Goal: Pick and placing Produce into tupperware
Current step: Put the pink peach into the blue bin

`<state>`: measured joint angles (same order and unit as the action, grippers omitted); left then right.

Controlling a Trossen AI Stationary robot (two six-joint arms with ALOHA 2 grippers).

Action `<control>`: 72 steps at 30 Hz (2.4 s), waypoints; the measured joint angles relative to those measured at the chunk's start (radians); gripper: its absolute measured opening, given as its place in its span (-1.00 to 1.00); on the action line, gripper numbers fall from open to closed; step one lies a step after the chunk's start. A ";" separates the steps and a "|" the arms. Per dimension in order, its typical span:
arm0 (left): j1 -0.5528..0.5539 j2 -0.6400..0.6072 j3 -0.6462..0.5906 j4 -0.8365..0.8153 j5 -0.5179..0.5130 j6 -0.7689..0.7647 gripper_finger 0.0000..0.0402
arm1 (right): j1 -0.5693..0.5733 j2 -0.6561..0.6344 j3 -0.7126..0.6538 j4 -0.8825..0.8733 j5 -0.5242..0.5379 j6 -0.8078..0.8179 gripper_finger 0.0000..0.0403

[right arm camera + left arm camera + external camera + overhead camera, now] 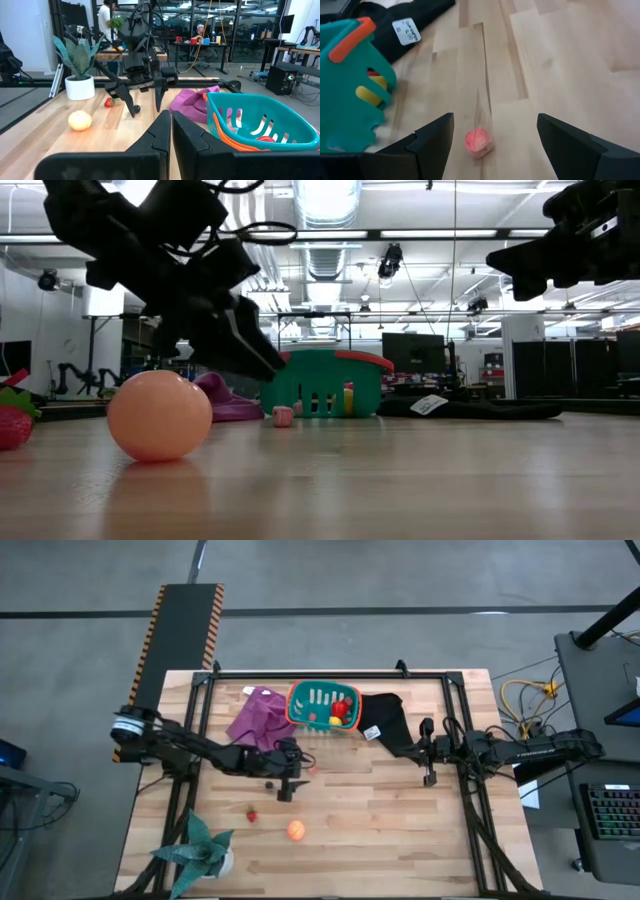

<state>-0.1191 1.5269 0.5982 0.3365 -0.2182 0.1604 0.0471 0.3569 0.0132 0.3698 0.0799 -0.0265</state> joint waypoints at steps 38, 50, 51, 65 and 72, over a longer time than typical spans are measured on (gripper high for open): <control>0.070 0.151 0.015 0.050 0.004 -0.129 0.35 | 0.000 0.000 0.000 -0.023 0.000 0.000 -0.96; 0.072 0.214 0.053 0.053 0.007 -0.128 0.35 | 0.000 0.000 0.000 -0.027 0.001 0.001 -0.96; 0.072 0.220 0.057 0.055 0.007 -0.128 0.35 | 0.000 0.000 0.000 -0.031 0.001 0.001 -0.96; 0.072 0.223 0.058 0.052 0.005 -0.129 0.35 | 0.000 0.002 0.000 -0.051 0.001 0.008 -0.96; 0.072 0.223 0.056 0.051 0.005 -0.129 0.35 | 0.000 0.002 0.000 -0.051 0.001 0.009 -0.96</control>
<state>-0.0469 1.7496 0.6544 0.3878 -0.2131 0.0319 0.0471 0.3588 0.0132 0.3187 0.0807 -0.0177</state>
